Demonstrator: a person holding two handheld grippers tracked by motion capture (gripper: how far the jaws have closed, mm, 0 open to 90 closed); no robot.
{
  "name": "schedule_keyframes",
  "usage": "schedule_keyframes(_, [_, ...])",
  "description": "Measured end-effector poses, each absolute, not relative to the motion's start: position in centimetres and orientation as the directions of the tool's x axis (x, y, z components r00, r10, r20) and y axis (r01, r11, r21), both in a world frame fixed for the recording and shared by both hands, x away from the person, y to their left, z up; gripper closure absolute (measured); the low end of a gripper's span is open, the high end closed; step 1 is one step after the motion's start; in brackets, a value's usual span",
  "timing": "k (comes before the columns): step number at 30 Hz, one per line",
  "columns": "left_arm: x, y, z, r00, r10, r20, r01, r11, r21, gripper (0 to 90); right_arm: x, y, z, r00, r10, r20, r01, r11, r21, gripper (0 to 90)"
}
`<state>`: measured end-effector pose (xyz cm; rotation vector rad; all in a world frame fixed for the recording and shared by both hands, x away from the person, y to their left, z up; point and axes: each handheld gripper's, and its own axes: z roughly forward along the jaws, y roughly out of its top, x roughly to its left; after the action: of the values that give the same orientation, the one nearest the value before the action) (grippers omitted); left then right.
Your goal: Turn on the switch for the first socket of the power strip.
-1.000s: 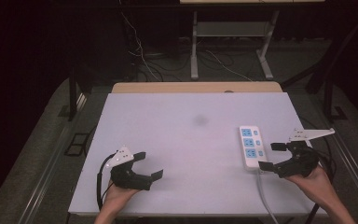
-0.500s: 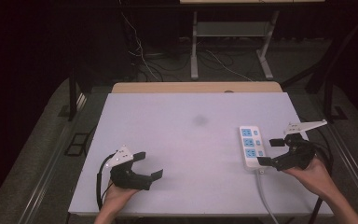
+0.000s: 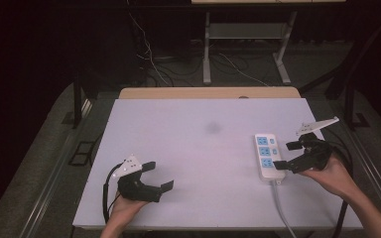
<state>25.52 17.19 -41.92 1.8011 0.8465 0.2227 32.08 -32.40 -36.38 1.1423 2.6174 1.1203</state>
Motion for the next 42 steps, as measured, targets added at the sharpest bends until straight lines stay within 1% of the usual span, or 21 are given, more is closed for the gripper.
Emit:
schedule_keyframes(5, [25.5,17.2,-41.9,0.731,0.639,-0.24,0.439,-0.17,0.882,0.6,32.7,-32.4,-36.5,-0.726,0.659,0.199,0.608,0.48,0.632,0.2])
schedule_keyframes(6, [25.5,17.2,-41.9,0.732,0.638,-0.239,0.438,-0.173,0.882,0.6,33.0,-32.5,-36.7,-0.73,0.656,0.193,0.612,0.501,0.612,5.7])
schedule_keyframes(7, [25.5,17.2,-41.9,0.731,0.639,-0.239,0.438,-0.171,0.882,0.6,33.1,-32.6,-36.8,-0.742,0.643,0.191,0.602,0.513,0.612,9.1])
schedule_keyframes(8, [25.5,17.2,-41.9,0.732,0.639,-0.238,0.438,-0.172,0.883,0.6,33.1,-32.6,-36.8,-0.742,0.643,0.191,0.602,0.513,0.612,9.1])
schedule_keyframes(9, [25.5,17.2,-41.9,0.731,0.639,-0.24,0.438,-0.17,0.883,0.6,33.3,-32.7,-36.8,-0.745,0.637,0.197,0.603,0.517,0.608,13.2])
schedule_keyframes(11, [25.5,17.2,-41.9,0.73,0.64,-0.24,0.438,-0.168,0.883,0.6,33.6,-33.1,-36.9,-0.747,0.629,0.216,0.608,0.513,0.606,18.0])
schedule_keyframes(13, [25.5,17.3,-41.9,0.729,0.641,-0.241,0.439,-0.168,0.883,0.6,33.7,-33.6,-36.8,-0.756,0.615,0.225,0.601,0.516,0.61,29.9])
schedule_keyframes(14, [25.5,17.3,-41.9,0.729,0.641,-0.24,0.439,-0.168,0.883,0.6,33.7,-33.6,-36.8,-0.756,0.615,0.225,0.601,0.516,0.61,29.9])
schedule_keyframes(16, [25.5,17.3,-41.9,0.729,0.641,-0.241,0.439,-0.168,0.882,0.6,33.9,-33.9,-36.7,-0.761,0.607,0.227,0.597,0.52,0.611,36.6])
schedule_keyframes(17, [25.5,17.3,-41.9,0.729,0.641,-0.241,0.439,-0.168,0.883,0.6,33.9,-34.0,-36.6,-0.761,0.608,0.226,0.598,0.521,0.609,38.1])
schedule_keyframes(18, [25.5,17.2,-41.9,0.729,0.64,-0.241,0.439,-0.167,0.883,0.6,34.1,-34.3,-36.5,-0.765,0.603,0.229,0.596,0.527,0.606,43.6])
schedule_keyframes(19, [25.5,17.2,-41.9,0.729,0.64,-0.241,0.439,-0.168,0.883,0.6,34.1,-34.3,-36.5,-0.765,0.603,0.229,0.596,0.527,0.606,43.6])
schedule_keyframes(25, [25.5,17.2,-42.0,0.729,0.641,-0.241,0.44,-0.169,0.882,0.6,34.6,-35.0,-36.6,-0.77,0.594,0.235,0.598,0.541,0.592,55.9])
schedule_keyframes(26, [25.5,17.2,-42.0,0.729,0.641,-0.242,0.441,-0.169,0.881,0.6,34.7,-35.2,-36.7,-0.775,0.585,0.24,0.595,0.545,0.591,60.8])
schedule_keyframes(27, [25.6,17.2,-42.0,0.73,0.64,-0.24,0.441,-0.173,0.881,0.6,34.7,-35.2,-36.7,-0.775,0.585,0.24,0.595,0.545,0.591,60.8])
schedule_keyframes(28, [25.6,17.2,-42.0,0.73,0.64,-0.239,0.441,-0.173,0.881,0.6,34.8,-35.2,-36.7,-0.777,0.581,0.241,0.592,0.545,0.593,63.0])
schedule_keyframes(34, [25.6,17.2,-42.0,0.729,0.64,-0.241,0.443,-0.173,0.88,0.6,35.3,-35.4,-37.1,-0.792,0.561,0.24,0.578,0.563,0.591,80.9])
schedule_keyframes(36, [25.7,17.2,-42.1,0.73,0.639,-0.242,0.444,-0.174,0.879,0.6,35.4,-35.4,-37.2,-0.795,0.559,0.236,0.574,0.566,0.592,85.2])
schedule_keyframes(39, [25.6,17.2,-42.1,0.731,0.639,-0.24,0.443,-0.177,0.879,0.6,35.7,-35.3,-37.4,-0.8,0.553,0.231,0.567,0.574,0.591,89.2])
schedule_keyframes(42, [25.7,17.2,-42.1,0.731,0.638,-0.24,0.443,-0.177,0.879,0.6,36.0,-35.1,-37.8,-0.802,0.552,0.227,0.566,0.583,0.583,89.3])
